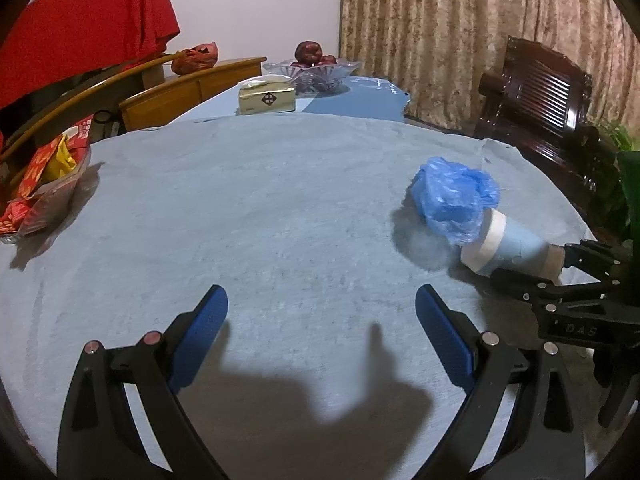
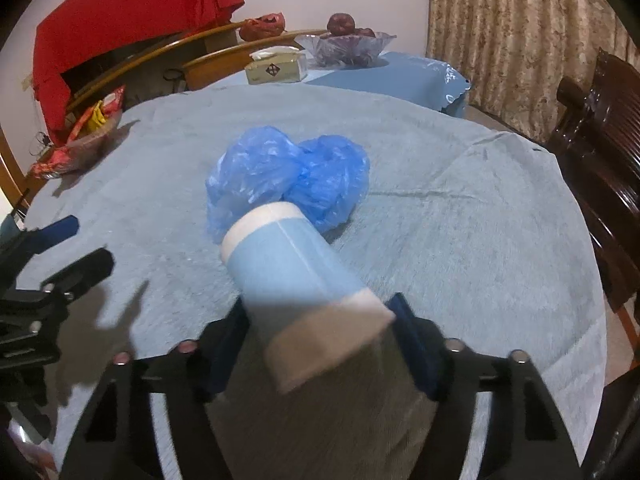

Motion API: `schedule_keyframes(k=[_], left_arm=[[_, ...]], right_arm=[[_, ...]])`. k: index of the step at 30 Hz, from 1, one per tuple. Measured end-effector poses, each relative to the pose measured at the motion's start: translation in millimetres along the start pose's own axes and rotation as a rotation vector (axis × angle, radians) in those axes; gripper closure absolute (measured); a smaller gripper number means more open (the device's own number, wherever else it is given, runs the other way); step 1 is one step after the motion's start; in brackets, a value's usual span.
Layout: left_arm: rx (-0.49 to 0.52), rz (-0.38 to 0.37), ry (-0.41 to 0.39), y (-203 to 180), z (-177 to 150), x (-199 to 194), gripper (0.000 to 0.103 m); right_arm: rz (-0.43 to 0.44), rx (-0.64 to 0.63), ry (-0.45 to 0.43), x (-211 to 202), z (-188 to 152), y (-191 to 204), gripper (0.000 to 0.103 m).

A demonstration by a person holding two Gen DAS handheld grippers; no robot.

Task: Collect trash
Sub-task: 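Grasp the white paper cup with the right gripper while the left gripper grasps the blue bag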

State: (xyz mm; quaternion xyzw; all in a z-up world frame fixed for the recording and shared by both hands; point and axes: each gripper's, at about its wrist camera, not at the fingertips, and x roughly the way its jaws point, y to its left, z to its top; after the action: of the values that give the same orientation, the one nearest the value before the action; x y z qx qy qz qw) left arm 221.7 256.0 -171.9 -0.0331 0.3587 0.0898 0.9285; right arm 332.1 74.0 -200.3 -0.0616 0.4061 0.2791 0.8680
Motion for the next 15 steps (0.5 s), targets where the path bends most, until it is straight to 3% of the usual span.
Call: schedule_keyframes(k=[3, 8, 15], left_arm=[[0.003, -0.012, 0.001, -6.3, 0.2, 1.1, 0.011], [0.019, -0.039, 0.001, -21.8, 3.2, 4.8, 0.011], [0.046, -0.074, -0.017, -44.9, 19.1, 13.5, 0.011]], right_arm=[[0.021, 0.016, -0.009, -10.6, -2.6, -1.9, 0.057], [0.012, 0.040, -0.043, -27.6, -6.6, -9.5, 0.058], [-0.065, 0.116, -0.083, -42.5, -1.0, -39.2, 0.058]])
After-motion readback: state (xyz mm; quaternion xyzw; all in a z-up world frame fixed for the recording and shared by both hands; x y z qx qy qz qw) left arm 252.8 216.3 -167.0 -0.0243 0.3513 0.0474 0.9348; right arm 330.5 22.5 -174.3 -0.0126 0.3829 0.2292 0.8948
